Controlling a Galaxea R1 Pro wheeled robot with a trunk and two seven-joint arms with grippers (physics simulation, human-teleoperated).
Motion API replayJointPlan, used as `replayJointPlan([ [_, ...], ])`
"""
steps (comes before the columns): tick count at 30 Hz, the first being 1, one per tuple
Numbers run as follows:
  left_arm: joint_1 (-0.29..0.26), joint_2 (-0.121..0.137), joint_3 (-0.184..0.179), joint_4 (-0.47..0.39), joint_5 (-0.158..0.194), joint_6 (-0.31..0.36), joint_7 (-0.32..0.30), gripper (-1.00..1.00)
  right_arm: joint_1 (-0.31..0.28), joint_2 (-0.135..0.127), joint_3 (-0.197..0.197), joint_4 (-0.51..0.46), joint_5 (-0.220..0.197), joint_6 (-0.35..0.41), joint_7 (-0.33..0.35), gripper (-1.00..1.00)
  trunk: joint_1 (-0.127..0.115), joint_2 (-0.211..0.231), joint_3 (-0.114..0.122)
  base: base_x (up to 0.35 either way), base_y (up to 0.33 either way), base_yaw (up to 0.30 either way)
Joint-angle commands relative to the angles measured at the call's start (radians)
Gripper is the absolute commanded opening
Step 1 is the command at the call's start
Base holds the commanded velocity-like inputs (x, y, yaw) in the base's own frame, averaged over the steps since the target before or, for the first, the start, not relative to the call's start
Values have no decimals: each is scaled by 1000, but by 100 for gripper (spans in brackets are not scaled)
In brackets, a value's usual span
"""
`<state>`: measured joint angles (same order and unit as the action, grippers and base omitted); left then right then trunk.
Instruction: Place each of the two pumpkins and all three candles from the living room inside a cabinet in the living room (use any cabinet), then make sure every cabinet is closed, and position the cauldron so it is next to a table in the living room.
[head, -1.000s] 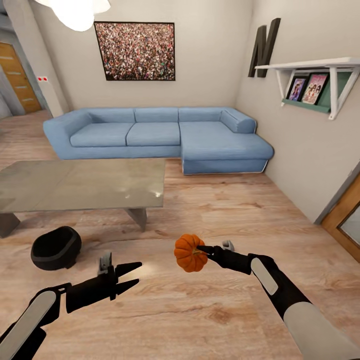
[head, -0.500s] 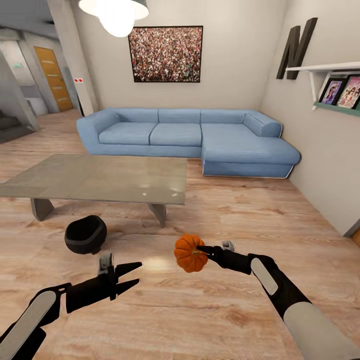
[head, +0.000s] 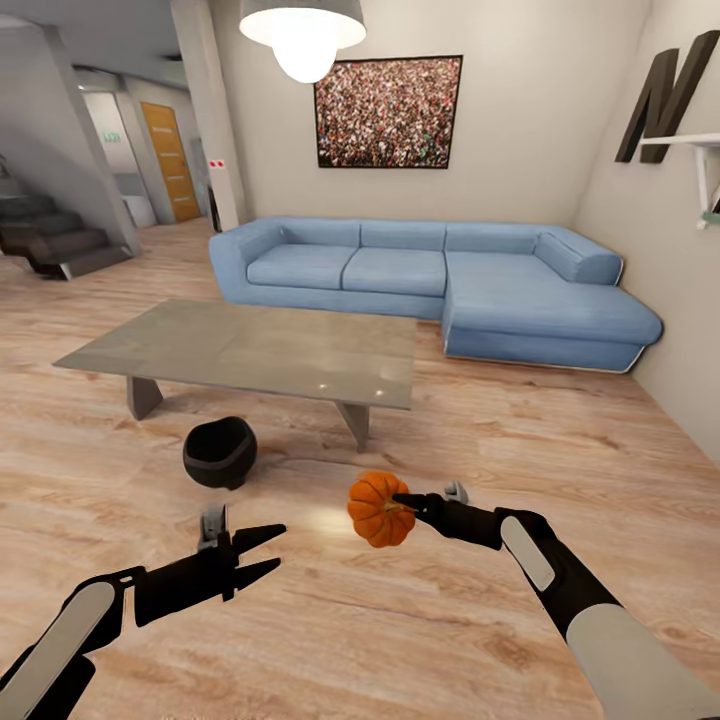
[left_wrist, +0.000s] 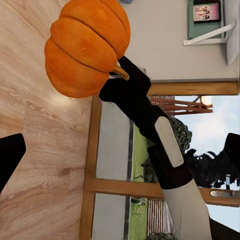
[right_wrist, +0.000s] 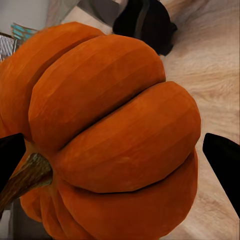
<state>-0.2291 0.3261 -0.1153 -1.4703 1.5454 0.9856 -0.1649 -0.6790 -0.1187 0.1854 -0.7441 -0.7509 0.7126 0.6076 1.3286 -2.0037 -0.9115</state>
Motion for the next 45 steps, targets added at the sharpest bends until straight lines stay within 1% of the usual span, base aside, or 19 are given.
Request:
replayJointPlan([
  [1,-1,0,-1,1,-9,0,-10,100,-1,-1,2,-1,-15,7,-1,-100,0,0,0,0,0,253],
  [19,-1,0,-3,1,-8,1,-10,100,-1,-4,2,-1,-15,7,-1,-100,0,0,9,0,0,253],
  [33,-1,1,7,-2,-3,2,-16,100,-1,-2,3,-1,-14,7,-2,-100,0,0,16,0,0,253],
  [37,-1,1,6,-4,-2,2,-16,100,-1,-2,7,-1,-14,8,-2,-100,-15,28,30,0,0,255],
  [41,-1,1,6,-4,-2,2,-16,100,-1,-2,39,-1,-14,7,-2,-100,-31,56,44,0,0,263],
  [45,-1,1,6,-4,-2,2,-16,100,-1,-2,51,-1,-14,7,-2,-100,-46,84,57,0,0,268],
])
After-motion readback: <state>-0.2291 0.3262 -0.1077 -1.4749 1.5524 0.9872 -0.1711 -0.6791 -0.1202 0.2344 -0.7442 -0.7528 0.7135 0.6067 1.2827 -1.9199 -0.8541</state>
